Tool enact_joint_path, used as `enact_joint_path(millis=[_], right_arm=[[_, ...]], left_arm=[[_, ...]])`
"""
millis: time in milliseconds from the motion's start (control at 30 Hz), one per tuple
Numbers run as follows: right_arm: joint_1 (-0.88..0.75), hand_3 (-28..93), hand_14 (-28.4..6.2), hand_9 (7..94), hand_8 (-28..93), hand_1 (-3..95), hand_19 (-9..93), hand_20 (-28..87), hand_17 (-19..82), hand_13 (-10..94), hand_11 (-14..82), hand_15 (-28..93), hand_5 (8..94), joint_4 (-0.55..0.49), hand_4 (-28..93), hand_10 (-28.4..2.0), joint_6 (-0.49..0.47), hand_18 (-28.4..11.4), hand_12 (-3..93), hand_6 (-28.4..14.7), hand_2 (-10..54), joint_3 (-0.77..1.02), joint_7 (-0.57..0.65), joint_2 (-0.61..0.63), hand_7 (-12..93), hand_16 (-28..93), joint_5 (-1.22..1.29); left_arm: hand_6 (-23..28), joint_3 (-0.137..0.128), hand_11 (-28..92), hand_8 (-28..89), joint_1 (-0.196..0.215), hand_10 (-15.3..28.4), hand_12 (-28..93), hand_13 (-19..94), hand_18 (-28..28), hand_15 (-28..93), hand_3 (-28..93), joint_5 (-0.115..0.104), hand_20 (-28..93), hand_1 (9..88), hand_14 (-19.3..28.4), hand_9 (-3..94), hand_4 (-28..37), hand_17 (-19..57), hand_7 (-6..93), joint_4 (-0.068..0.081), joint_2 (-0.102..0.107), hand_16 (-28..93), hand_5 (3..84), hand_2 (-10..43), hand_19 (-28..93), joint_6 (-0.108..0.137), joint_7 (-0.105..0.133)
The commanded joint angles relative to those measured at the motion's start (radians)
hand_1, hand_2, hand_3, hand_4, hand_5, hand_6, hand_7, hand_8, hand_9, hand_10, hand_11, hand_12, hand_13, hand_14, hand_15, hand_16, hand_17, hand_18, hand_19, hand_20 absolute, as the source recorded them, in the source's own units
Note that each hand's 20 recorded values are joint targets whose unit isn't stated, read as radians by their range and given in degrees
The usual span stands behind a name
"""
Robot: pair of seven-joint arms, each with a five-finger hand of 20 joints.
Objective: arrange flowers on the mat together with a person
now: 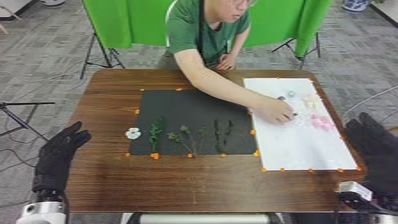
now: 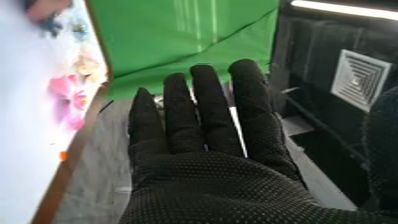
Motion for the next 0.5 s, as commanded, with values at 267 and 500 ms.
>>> enact_joint_path(millis=[267,500], right_arm=[[0.097,73,-12.0,44.1,-8,5.0,1,22,18,32,4.9,11,47.0,0.005,-18,-15.5,0.049,-13.6,10.7,-3.3,4.9,-0.059,0.066,0.051,8,5,-0.036],[0.095,73,-12.0,44.2,-8,5.1,1,22,18,32,4.9,11,47.3,0.004,-18,-15.6,0.050,-13.5,10.6,-3.3,5.0,-0.066,0.068,0.043,8,5,-0.041]], left_arm=[[1.9,-0.006,17,-7,0.011,12.5,13,39,10.2,13,65,-0.002,19,31.6,15.7,45.6,-25.3,8.5,13.9,0.001,-0.004,4,45.0,-9.5,2,-0.008,-0.012],[1.8,-0.006,17,-7,0.013,12.4,14,39,10.2,13,65,-0.003,19,31.6,15.7,45.5,-25.3,8.5,14.2,-0.002,-0.003,4,45.0,-9.5,2,-0.006,-0.020]])
